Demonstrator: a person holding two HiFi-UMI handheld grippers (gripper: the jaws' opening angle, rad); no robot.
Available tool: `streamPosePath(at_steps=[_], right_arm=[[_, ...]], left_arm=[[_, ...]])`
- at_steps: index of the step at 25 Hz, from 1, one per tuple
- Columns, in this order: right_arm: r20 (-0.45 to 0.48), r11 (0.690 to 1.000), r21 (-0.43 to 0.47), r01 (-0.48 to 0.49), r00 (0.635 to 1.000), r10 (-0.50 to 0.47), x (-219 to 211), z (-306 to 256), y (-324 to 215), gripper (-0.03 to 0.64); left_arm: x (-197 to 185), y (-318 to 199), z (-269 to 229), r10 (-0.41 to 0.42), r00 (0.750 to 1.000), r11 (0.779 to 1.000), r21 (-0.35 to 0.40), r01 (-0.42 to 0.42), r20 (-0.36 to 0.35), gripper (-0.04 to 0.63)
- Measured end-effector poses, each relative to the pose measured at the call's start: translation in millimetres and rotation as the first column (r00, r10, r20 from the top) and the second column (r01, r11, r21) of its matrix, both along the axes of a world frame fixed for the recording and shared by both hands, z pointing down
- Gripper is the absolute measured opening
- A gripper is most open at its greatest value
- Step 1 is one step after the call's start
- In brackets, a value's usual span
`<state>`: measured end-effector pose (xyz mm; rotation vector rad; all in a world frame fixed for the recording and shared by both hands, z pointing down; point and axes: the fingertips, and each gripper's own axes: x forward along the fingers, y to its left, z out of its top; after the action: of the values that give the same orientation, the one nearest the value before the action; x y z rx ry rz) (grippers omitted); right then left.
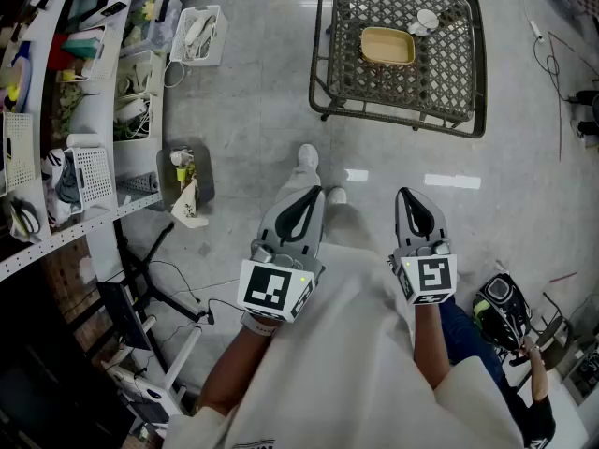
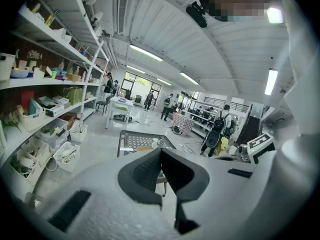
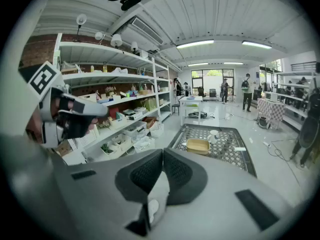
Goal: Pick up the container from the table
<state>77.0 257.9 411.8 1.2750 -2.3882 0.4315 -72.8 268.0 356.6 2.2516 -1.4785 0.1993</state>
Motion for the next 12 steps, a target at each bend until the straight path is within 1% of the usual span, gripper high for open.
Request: streamPosePath(at_steps=[3,5,9,12], right_arm=[[0.012,0.999,0.034,0.012,1.0,-0.013,3.9,-18.4,32.8,0.021],[0.015,0.998,0.055,0.008,1.0,-0.009,6.6,-29.8,48.3,0.02],[0.035,0.995,0.084,-0.051,0.998,0.048,9.2,-47.5,67.2,0.02],[0.088,0.986,0.132,-0.099,0.992,0.088,1.5,-63.6,73.0,0.02]], left_arm=[[15.9,28.9,-6.2,0.034,0.999,0.999,0.012,-0.035,0.005,0.023],[24.6,40.3,-13.8,0.067,0.997,0.997,0.032,-0.068,0.023,0.023],[29.3,47.1,-33.4,0.131,0.99,0.987,0.083,-0.135,0.052,0.023],[22.7,51.7,-46.1,0.165,0.985,0.978,0.118,-0.171,0.061,0.023]])
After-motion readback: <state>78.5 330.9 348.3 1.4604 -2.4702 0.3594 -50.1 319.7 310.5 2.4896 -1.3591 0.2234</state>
